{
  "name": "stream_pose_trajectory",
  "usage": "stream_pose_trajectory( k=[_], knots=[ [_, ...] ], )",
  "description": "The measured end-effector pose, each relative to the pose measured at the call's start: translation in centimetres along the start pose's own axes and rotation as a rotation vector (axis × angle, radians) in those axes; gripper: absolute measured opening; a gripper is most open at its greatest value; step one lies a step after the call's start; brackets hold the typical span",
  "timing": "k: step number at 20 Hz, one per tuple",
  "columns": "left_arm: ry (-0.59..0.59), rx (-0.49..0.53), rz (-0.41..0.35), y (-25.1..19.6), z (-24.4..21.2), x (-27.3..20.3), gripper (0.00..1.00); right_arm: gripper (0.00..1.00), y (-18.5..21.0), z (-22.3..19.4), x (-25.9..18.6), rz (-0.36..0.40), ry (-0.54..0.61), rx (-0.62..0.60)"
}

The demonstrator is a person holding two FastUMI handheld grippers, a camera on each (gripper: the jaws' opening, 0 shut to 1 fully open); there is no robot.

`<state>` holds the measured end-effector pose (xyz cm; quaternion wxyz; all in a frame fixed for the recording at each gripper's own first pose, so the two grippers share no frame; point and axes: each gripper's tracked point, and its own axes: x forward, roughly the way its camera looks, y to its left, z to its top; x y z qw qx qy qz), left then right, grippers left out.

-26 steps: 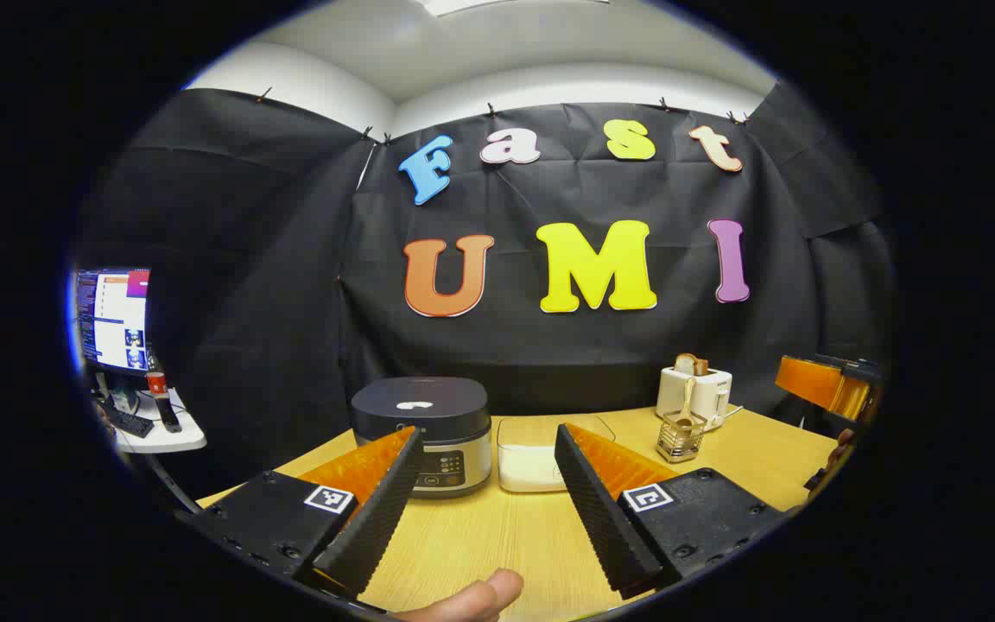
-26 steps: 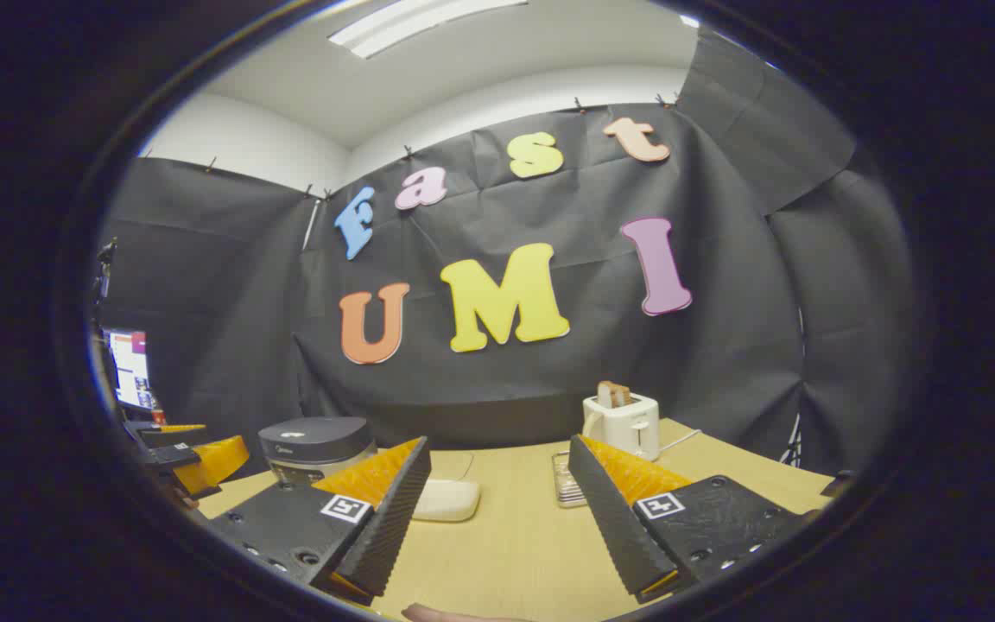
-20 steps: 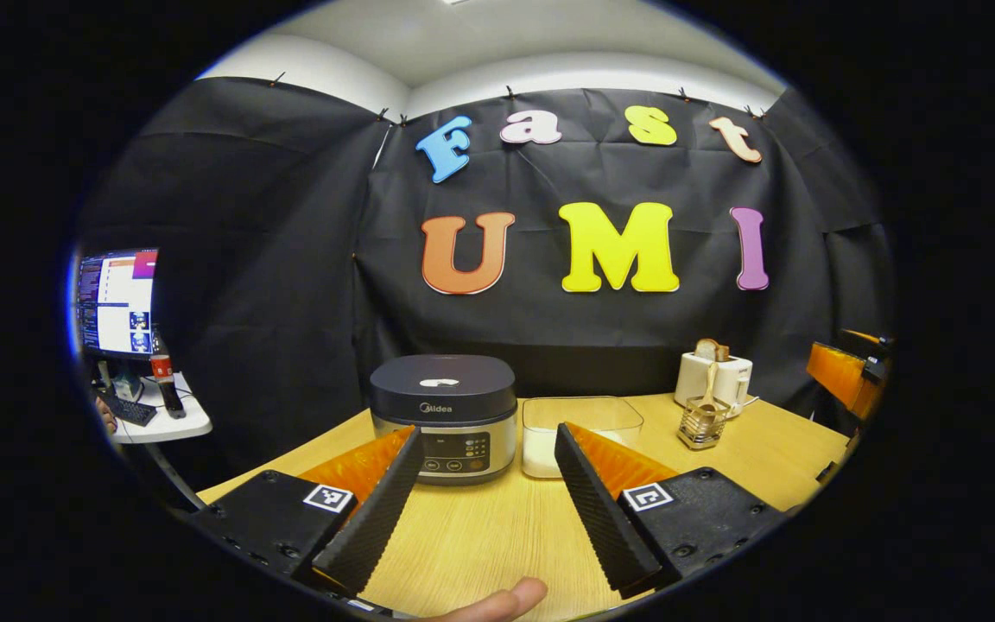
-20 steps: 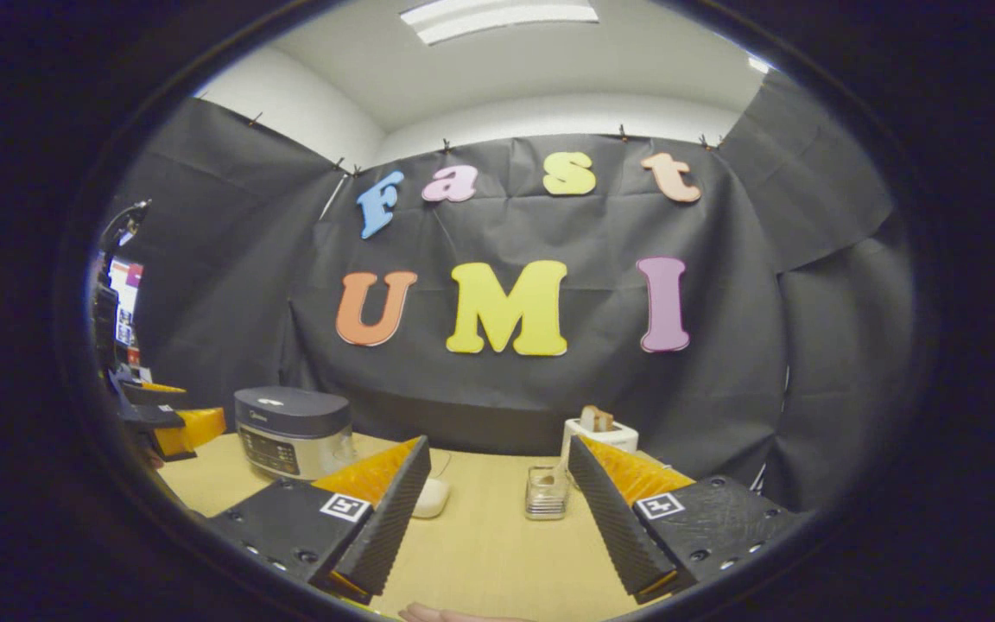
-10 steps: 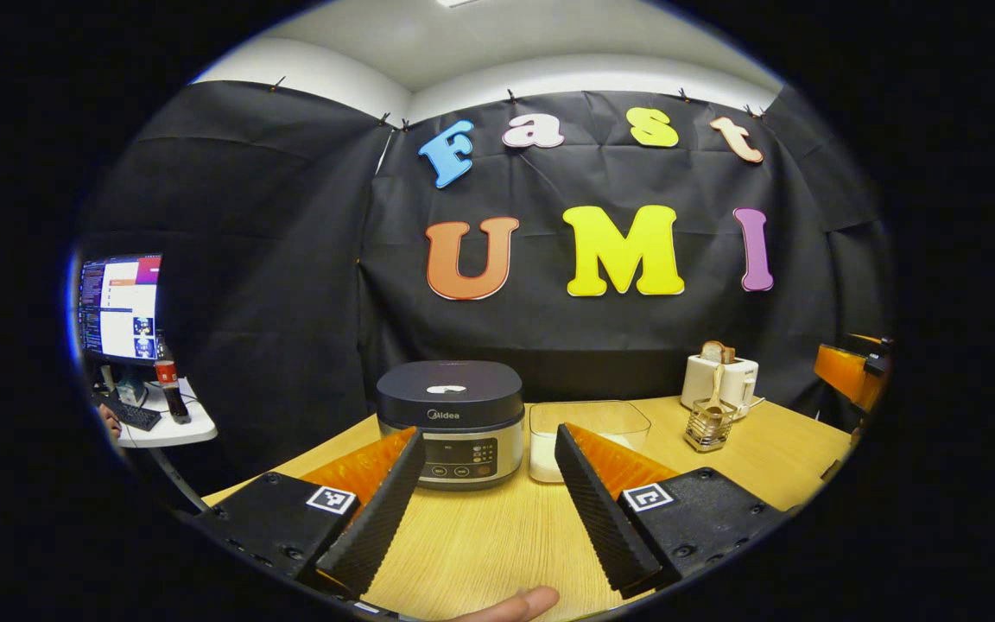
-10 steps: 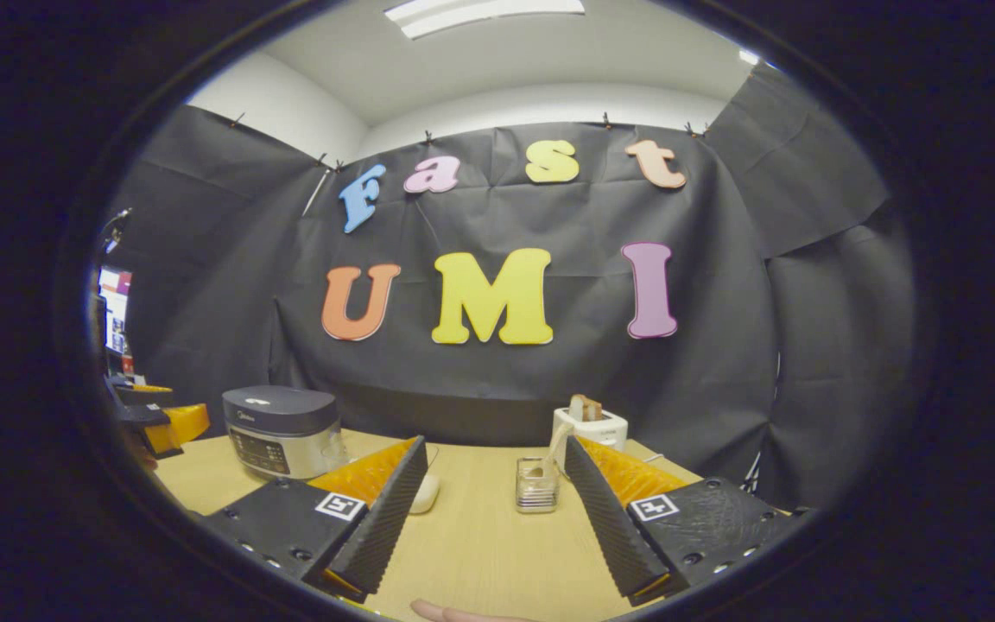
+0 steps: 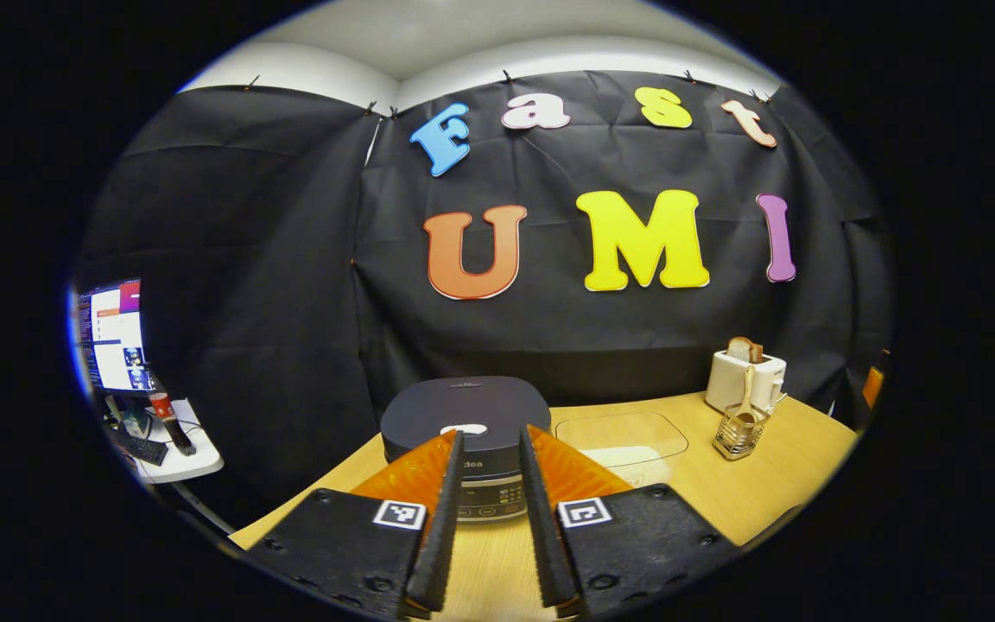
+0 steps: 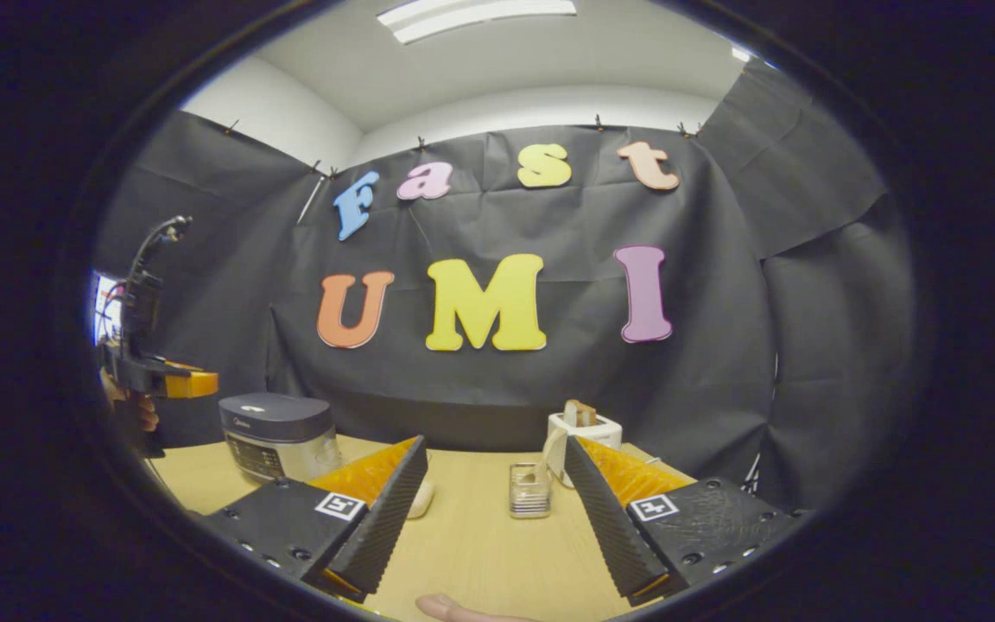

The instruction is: Close the left gripper, press the button to open the rice cooker; take a wooden spoon from the chopstick holder with the right hand, scoop a spoonful of rice and pour it into the rice cooker, then put the wooden spoon back into the chopstick holder.

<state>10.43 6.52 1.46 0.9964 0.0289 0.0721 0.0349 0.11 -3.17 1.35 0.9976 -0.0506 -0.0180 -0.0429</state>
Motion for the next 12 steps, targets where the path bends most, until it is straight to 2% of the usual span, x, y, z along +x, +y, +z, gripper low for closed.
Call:
stream_pose_trajectory(
  k=[2,4,8,11,12],
  knots=[
    [0.052,0.025,-0.001,0.8,-0.4,3.0,0.16,0.95,-0.3,0.3,-0.1,0.004,-0.004,0.008],
    [0.136,-0.011,-0.012,1.0,-1.6,5.3,0.03,0.95,0.0,0.6,-0.4,0.013,-0.014,-0.012],
    [0.278,-0.083,-0.026,1.7,-3.3,9.0,0.03,0.95,0.3,1.7,-1.1,0.036,-0.053,-0.019],
    [0.321,-0.108,-0.029,1.5,-3.7,10.5,0.00,0.95,0.4,1.5,-1.2,0.049,-0.045,-0.009],
    [0.334,-0.108,-0.032,1.4,-4.0,10.8,0.02,0.95,0.4,1.5,-1.2,0.053,-0.041,-0.010]
  ],
)
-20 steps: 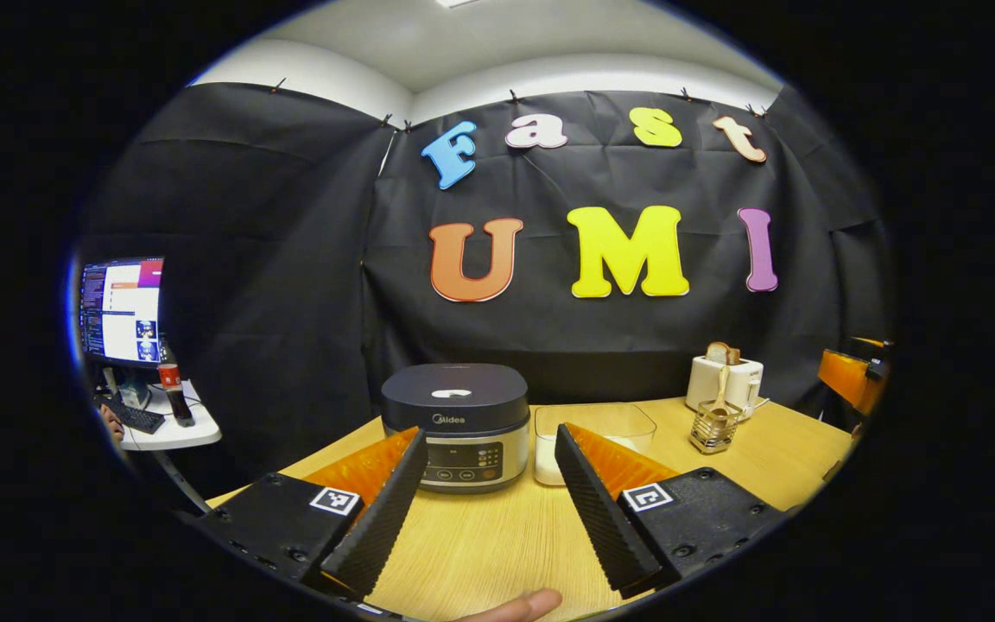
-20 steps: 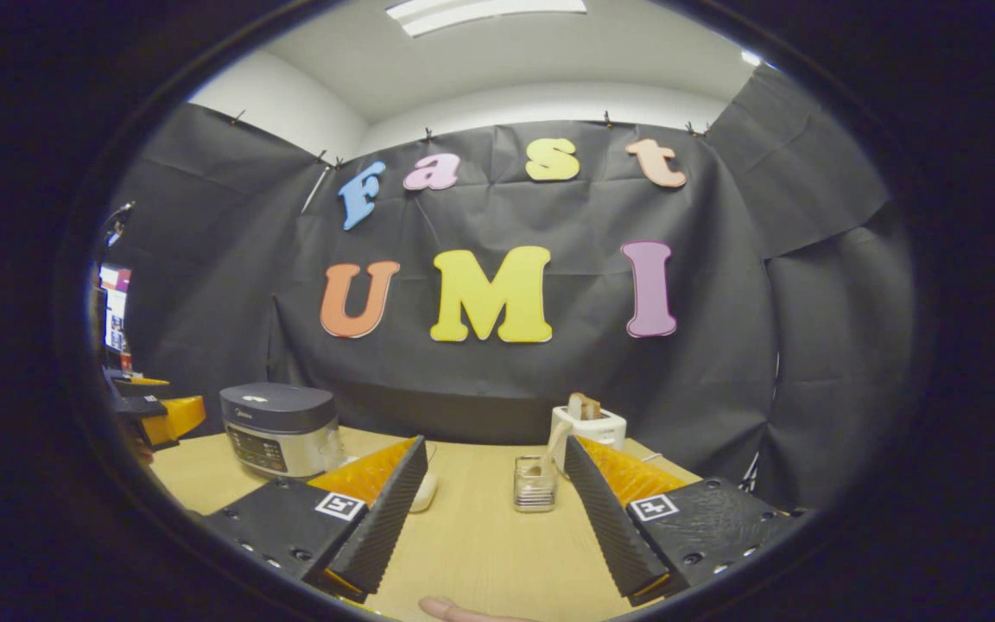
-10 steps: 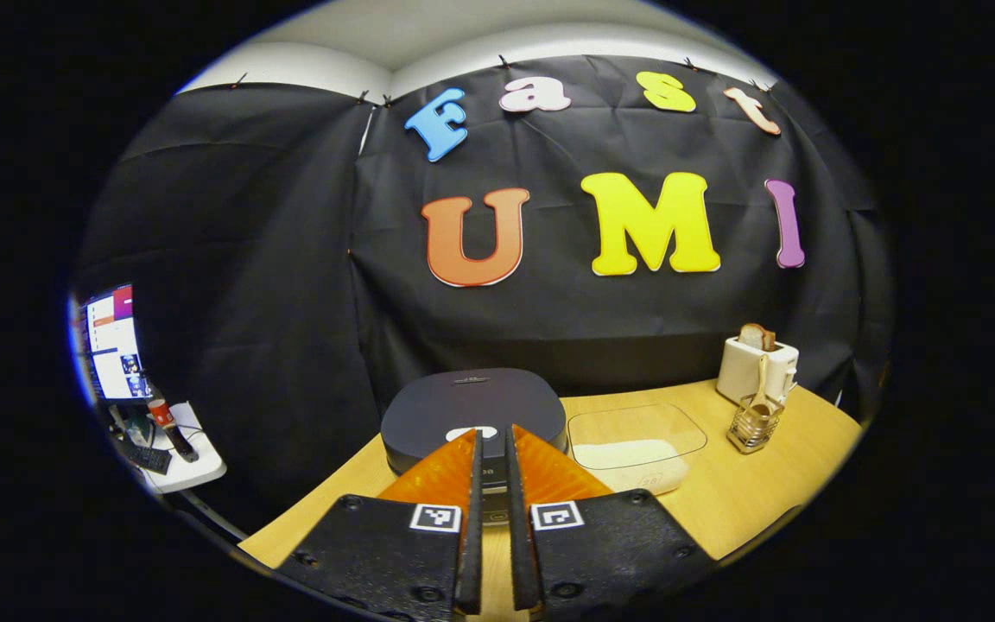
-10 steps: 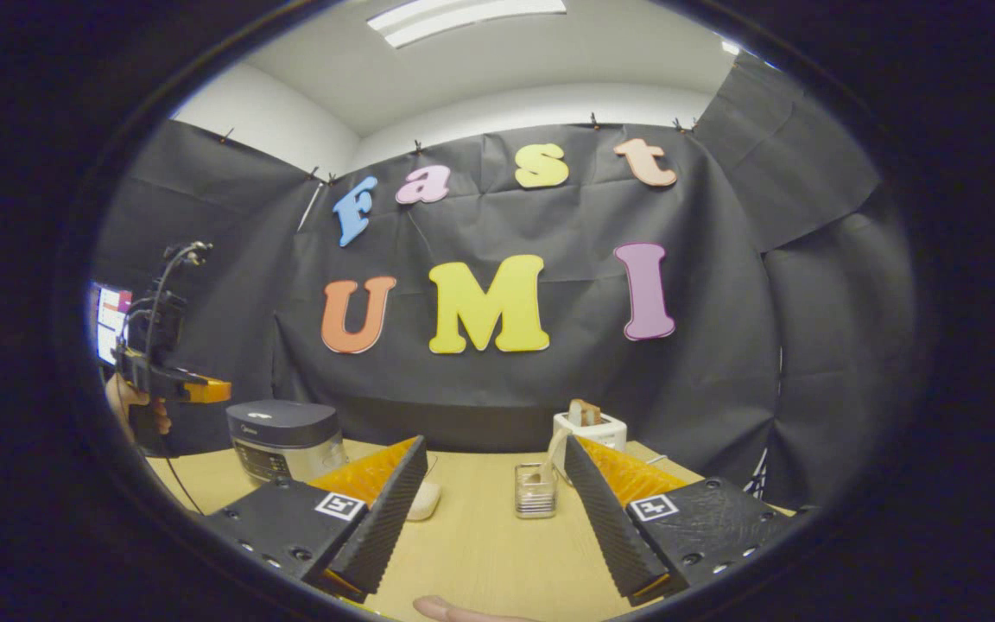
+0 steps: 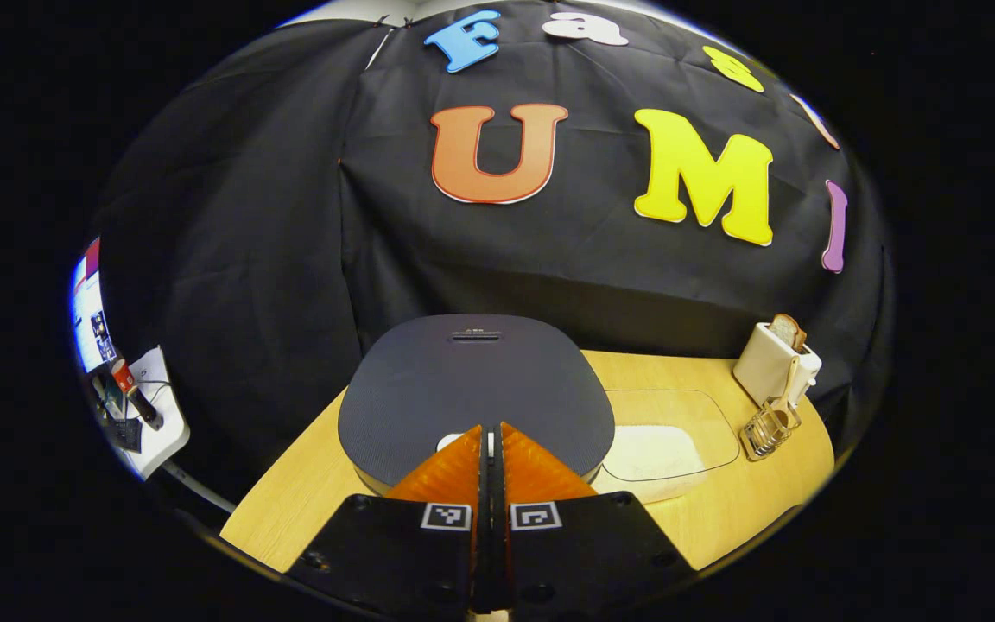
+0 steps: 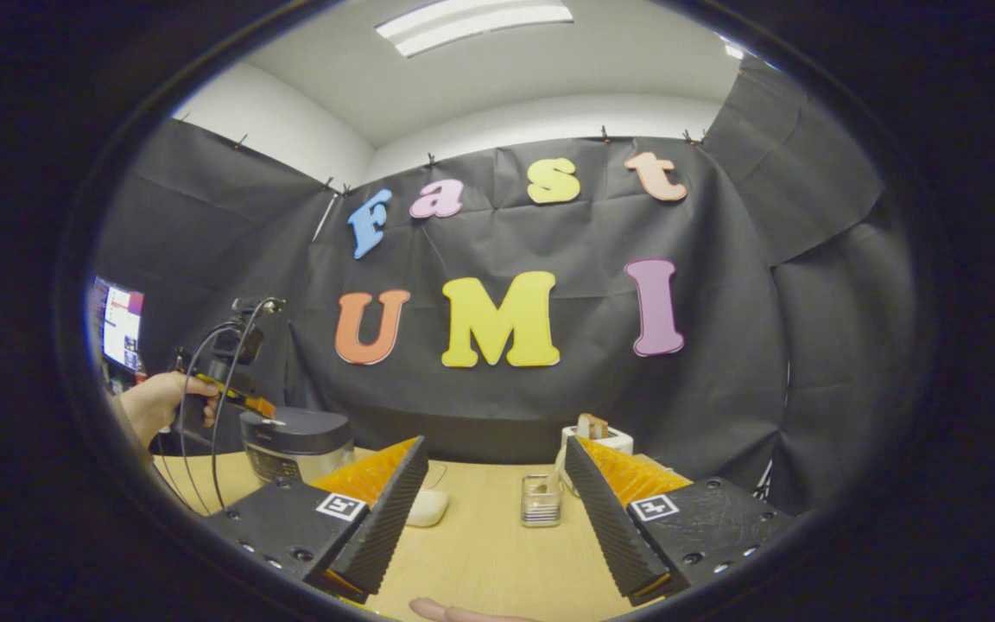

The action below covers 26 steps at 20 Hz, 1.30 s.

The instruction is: Close the left gripper, press the button to open the rice cooker; take a wooden spoon from the chopstick holder with the right hand, scoop a spoonful of rice and pour it into the rice cooker, then put the wooden spoon back into the chopstick holder.

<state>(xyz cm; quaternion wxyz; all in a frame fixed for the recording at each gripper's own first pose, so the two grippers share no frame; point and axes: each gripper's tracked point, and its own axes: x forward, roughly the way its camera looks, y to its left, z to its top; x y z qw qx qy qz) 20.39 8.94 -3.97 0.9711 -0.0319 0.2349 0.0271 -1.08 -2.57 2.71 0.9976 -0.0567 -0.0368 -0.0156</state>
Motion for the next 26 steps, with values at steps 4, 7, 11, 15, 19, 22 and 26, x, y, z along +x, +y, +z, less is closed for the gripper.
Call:
stream_pose_trajectory(
  k=[4,7,11,15,19,22,26],
  knots=[
    [0.016,0.022,0.021,0.5,-0.2,0.9,0.03,0.95,0.1,0.6,-0.2,0.025,-0.018,0.028],
    [0.053,0.056,0.021,0.6,-0.5,0.8,0.03,0.95,0.2,0.5,-0.2,0.031,-0.013,0.035],
    [0.139,-0.053,-0.026,0.3,-0.5,0.7,0.03,0.95,0.7,0.1,-0.2,0.037,0.007,0.037],
    [0.157,-0.054,-0.047,0.6,-1.0,0.9,0.03,0.95,1.4,-0.3,-0.1,0.048,0.026,0.046],
    [0.140,0.026,0.011,0.8,-0.4,0.6,0.03,0.95,1.9,-0.2,-0.3,0.055,0.024,0.047],
    [0.104,0.038,0.011,0.4,0.6,-0.6,0.04,0.95,1.6,-0.6,-0.2,0.050,0.034,0.040],
    [-0.124,0.110,0.044,0.0,5.0,-2.7,0.49,0.95,1.6,-1.7,0.5,0.045,0.064,0.042]
  ],
)
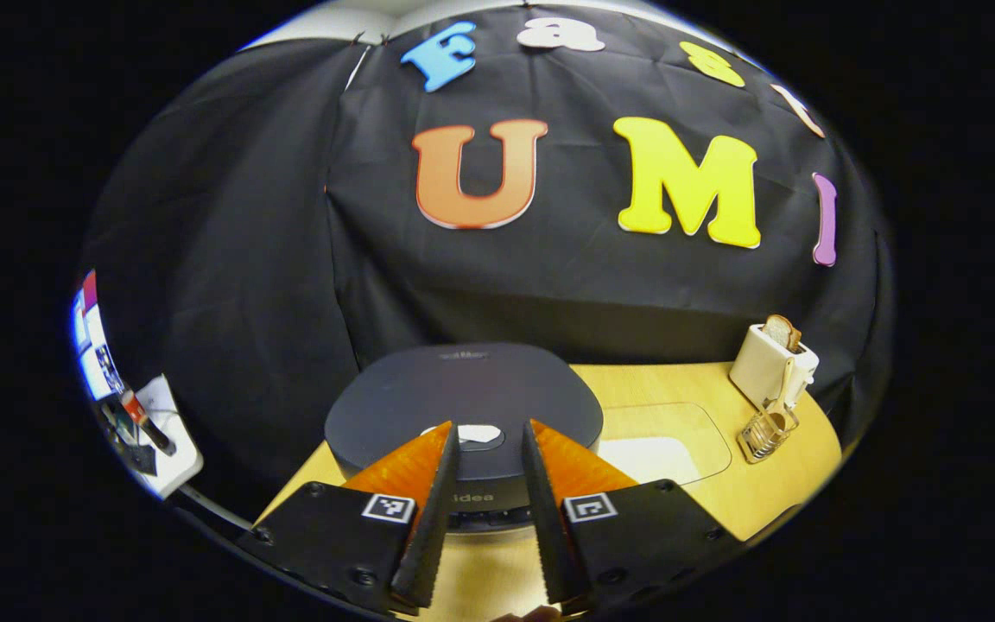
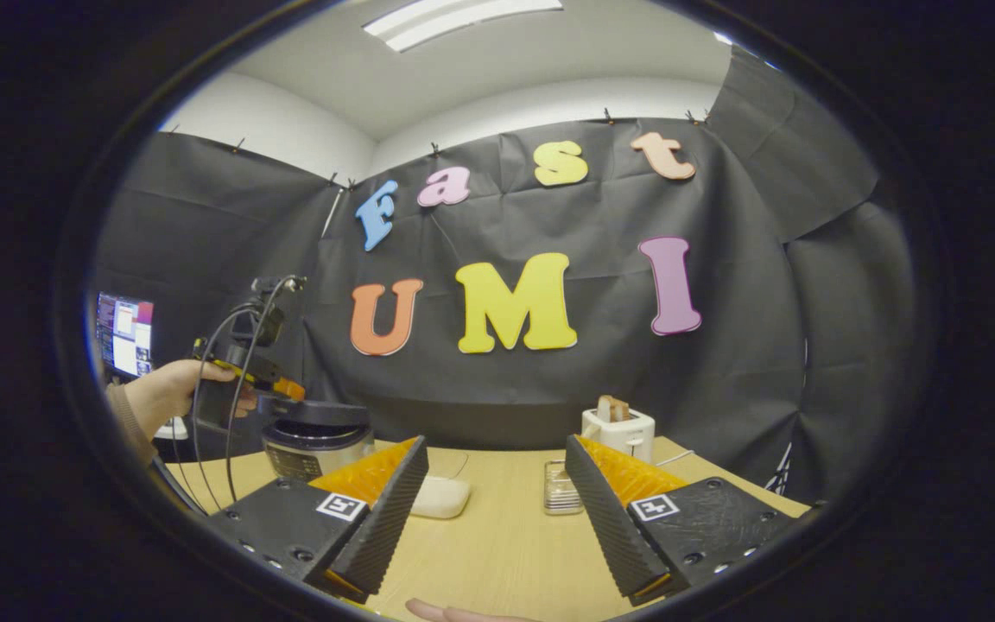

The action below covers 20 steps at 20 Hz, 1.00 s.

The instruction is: Close the left gripper, press the button to open the rice cooker; take a wooden spoon from the chopstick holder with the right hand, scoop a spoonful of rice and pour it into the rice cooker, then put the wooden spoon back into the chopstick holder.

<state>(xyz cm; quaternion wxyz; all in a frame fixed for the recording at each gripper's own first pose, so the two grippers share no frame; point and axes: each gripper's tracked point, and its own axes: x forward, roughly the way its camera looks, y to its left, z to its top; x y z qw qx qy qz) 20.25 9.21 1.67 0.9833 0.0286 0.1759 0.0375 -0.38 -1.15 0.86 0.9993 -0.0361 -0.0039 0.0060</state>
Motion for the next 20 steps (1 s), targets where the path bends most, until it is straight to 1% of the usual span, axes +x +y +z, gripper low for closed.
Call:
stream_pose_trajectory(
  k=[1,2,3,5,8,9,11,12,15,20],
  knots=[
    [-0.038,0.029,0.043,0.7,0.7,-0.6,0.55,0.95,0.0,-0.2,0.2,-0.002,0.007,0.001],
    [-0.070,0.044,0.068,1.2,1.4,-1.4,0.74,0.95,0.1,-0.4,0.3,-0.002,0.013,0.001],
    [-0.076,0.043,0.071,1.2,1.5,-1.9,0.75,0.95,0.2,-0.4,0.4,-0.001,0.016,0.000],
    [-0.089,0.014,0.053,0.3,1.3,-3.3,1.00,0.95,0.6,-0.7,0.7,-0.002,0.020,0.002],
    [-0.155,-0.014,0.025,-0.3,0.6,-5.4,1.00,0.95,1.3,-1.3,1.0,0.011,0.026,-0.001],
    [-0.172,-0.010,0.021,-0.5,0.2,-6.3,1.00,0.95,1.6,-1.4,1.1,0.023,0.024,0.000],
    [-0.200,0.003,0.033,-0.2,-0.9,-8.4,1.00,0.95,1.6,-1.9,1.4,0.029,0.030,-0.002],
    [-0.207,-0.005,0.026,-0.6,-1.5,-9.4,0.99,0.95,1.6,-2.1,1.5,0.028,0.032,-0.013],
    [-0.233,-0.050,-0.031,-2.3,-3.1,-12.0,0.99,0.95,0.9,-2.9,2.1,-0.008,0.042,-0.033],
    [-0.265,-0.079,-0.067,-3.7,-6.1,-14.9,0.99,0.95,-1.3,-4.3,3.6,-0.070,0.104,0.016]
  ],
)
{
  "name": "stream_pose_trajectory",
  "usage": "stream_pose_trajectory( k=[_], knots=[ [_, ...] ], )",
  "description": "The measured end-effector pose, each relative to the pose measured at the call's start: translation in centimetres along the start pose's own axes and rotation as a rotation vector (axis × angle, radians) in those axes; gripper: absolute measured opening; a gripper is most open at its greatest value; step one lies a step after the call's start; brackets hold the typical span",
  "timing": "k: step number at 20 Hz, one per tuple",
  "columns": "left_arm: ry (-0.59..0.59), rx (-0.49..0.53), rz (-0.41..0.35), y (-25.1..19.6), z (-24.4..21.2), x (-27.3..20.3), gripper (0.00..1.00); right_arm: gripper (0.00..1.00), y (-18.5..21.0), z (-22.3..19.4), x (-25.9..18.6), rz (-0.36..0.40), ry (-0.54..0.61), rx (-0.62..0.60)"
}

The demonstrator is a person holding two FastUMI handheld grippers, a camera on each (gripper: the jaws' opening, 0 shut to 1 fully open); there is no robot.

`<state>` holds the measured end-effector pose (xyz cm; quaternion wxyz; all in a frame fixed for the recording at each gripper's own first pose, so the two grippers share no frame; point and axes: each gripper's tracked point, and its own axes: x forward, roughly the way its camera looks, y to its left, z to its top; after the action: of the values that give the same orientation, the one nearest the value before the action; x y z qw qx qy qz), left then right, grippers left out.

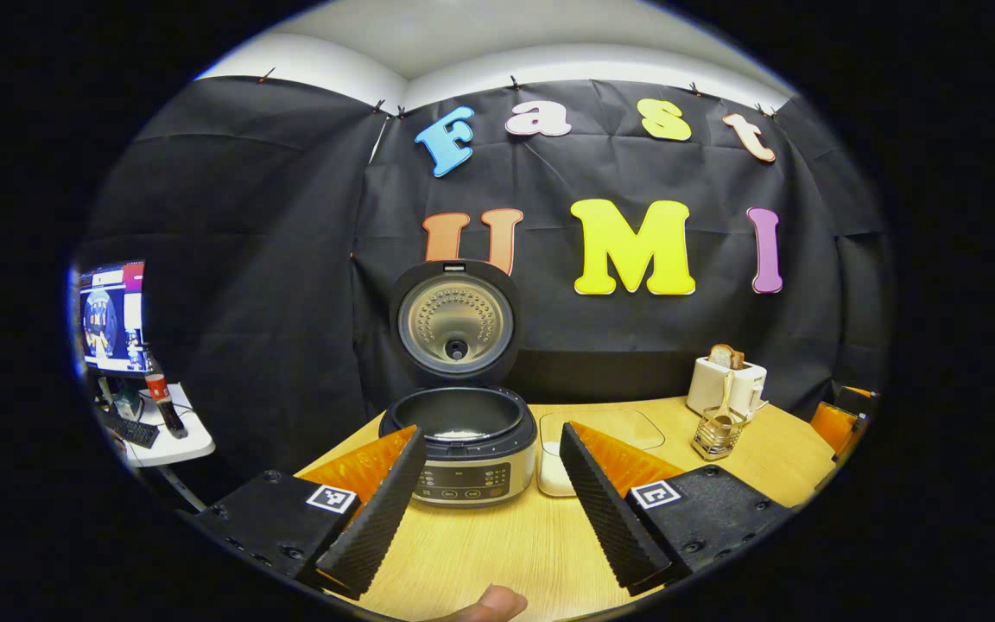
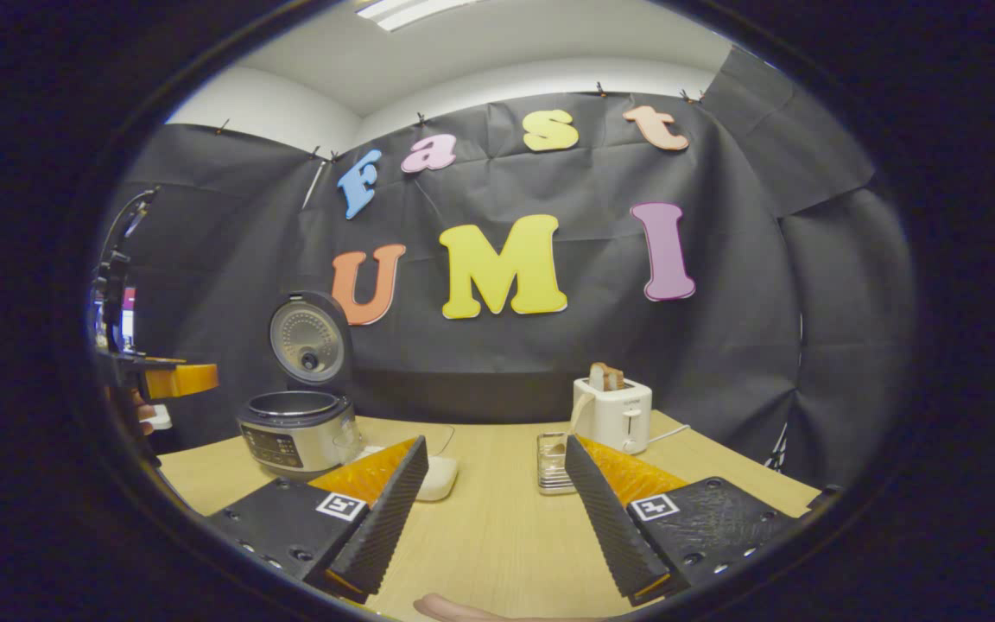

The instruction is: Close the left gripper, press the button to open the rice cooker; take a wooden spoon from the chopstick holder with the right hand, scoop a spoonful of rice and pour it into the rice cooker, then put the wooden spoon back into the chopstick holder.

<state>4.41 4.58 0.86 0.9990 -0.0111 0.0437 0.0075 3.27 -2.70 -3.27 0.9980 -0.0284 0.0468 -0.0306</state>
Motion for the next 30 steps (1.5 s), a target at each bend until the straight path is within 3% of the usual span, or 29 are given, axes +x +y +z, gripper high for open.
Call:
stream_pose_trajectory(
  k=[4,8,9,10,11,13,17,21,23,24,30],
  knots=[
    [-0.010,-0.037,-0.013,-0.4,-1.2,-1.2,0.99,0.95,-3.2,0.4,2.7,-0.068,0.014,-0.025],
    [-0.017,-0.048,-0.014,0.0,-1.6,-1.7,0.99,0.96,-4.7,0.6,6.8,-0.064,0.059,-0.067],
    [-0.034,-0.046,-0.012,0.2,-1.4,-1.7,0.99,0.92,-4.9,0.9,8.1,-0.061,0.064,-0.081],
    [-0.038,-0.044,-0.003,0.5,-1.3,-1.8,0.99,0.96,-5.2,1.1,9.5,-0.069,0.076,-0.094],
    [-0.032,-0.043,0.009,0.9,-1.5,-1.7,0.99,0.92,-5.5,1.1,11.1,-0.066,0.085,-0.105],
    [-0.047,-0.049,0.032,1.8,-1.2,-1.6,0.99,0.96,-6.0,0.7,14.4,-0.062,0.117,-0.111],
    [-0.053,-0.072,0.053,3.0,-1.2,-1.5,0.99,0.96,-8.1,-2.7,21.1,-0.079,0.273,-0.029],
    [-0.057,-0.031,0.084,3.6,-1.5,-0.8,0.99,0.96,-10.4,-4.4,27.2,-0.098,0.360,0.036],
    [-0.054,-0.013,0.094,3.7,-1.9,-0.4,0.99,0.90,-11.5,-4.9,29.7,-0.107,0.408,0.066],
    [-0.053,-0.010,0.096,3.7,-1.9,-0.3,0.99,0.95,-12.0,-5.4,30.8,-0.112,0.437,0.077],
    [-0.036,0.029,0.092,2.9,-2.9,0.7,0.99,0.93,-12.7,-7.6,36.7,-0.072,0.540,0.149]
  ],
)
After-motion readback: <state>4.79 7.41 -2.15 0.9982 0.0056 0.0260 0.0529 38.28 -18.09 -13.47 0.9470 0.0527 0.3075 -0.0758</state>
